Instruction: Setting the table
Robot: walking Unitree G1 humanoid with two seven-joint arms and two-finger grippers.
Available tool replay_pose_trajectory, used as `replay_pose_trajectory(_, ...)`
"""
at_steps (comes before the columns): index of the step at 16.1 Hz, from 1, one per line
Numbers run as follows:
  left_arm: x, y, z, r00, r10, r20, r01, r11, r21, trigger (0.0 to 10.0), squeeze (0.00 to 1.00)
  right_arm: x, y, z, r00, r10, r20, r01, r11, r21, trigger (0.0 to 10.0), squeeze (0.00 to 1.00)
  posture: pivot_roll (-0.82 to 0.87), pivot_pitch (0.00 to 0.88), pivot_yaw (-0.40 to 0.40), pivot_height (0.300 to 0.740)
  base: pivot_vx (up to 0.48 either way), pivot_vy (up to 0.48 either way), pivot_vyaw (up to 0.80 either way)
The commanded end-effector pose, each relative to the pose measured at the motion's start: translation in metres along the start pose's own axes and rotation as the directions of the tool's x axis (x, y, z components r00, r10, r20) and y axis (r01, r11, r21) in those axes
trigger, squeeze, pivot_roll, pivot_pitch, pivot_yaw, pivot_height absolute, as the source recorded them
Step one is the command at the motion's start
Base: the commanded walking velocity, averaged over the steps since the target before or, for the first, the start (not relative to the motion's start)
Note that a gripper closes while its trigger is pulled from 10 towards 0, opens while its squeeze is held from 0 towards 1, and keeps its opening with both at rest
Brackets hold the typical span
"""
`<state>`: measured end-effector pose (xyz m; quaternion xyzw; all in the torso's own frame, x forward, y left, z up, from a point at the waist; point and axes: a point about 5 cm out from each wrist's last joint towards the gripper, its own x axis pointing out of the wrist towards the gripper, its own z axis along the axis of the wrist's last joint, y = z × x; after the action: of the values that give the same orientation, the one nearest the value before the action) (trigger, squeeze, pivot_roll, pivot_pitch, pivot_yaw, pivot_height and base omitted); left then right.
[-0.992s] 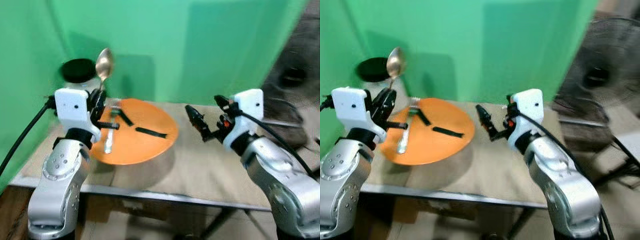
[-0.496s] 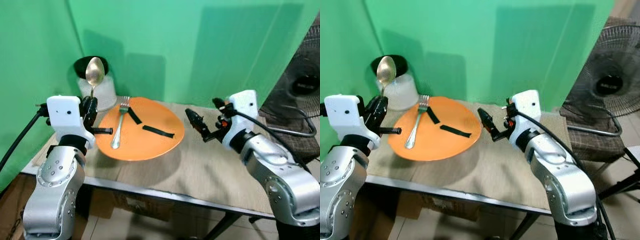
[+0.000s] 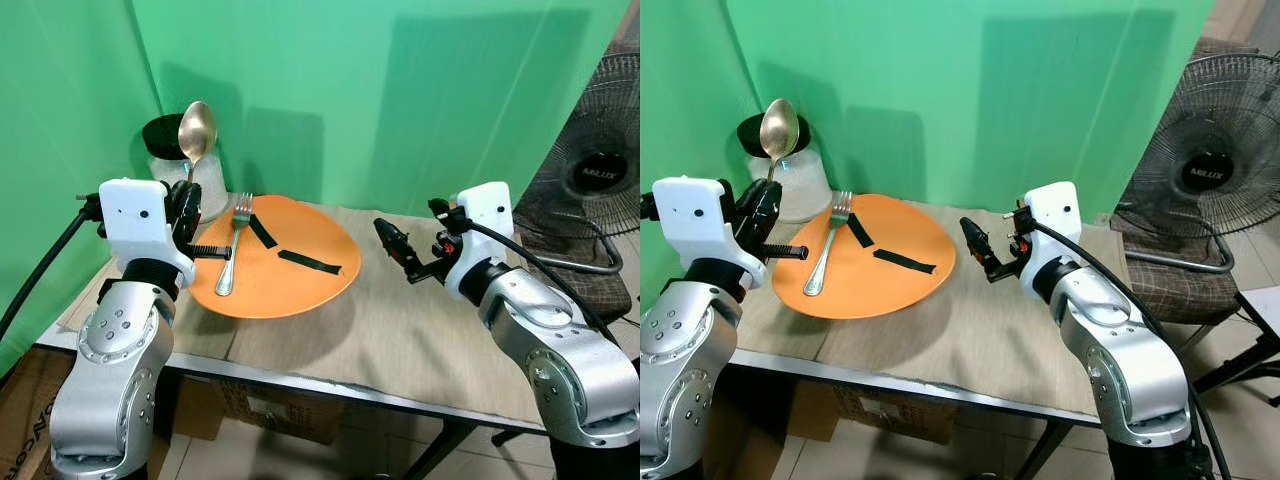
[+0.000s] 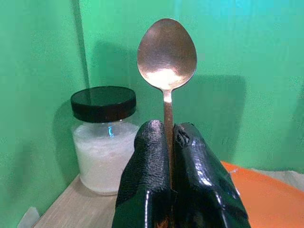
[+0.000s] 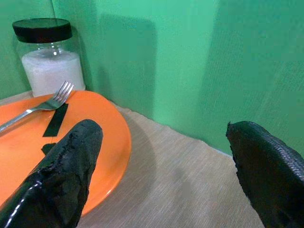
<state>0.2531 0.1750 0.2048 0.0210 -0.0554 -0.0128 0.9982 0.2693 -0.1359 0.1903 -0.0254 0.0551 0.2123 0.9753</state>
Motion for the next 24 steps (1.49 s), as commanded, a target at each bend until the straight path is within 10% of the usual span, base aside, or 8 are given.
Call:
replay_pose_trajectory(1,-0.0001,-0.0034,-0.0027,1.000,-0.013,-0.018,0.012,1.000,-0.002,10.0,0.00,-0.0046,-0.0035,0.0053,0.999,-0.020,0.027,0.020,1.000,-0.018,10.0,0.00,-0.07,0.000,0.011,0.740,0.000,0.000,0.00)
replay_pose_trajectory(24,0.0049,-0.0032,-0.0078,0.999,-0.024,-0.035,0.024,1.000,-0.012,10.0,0.00,-0.0066,-0.0024,0.0078,0.998,-0.043,0.037,0.045,0.998,-0.050,10.0,0.00,-0.10,0.000,0.035,0.740,-0.111,0.000,-0.09)
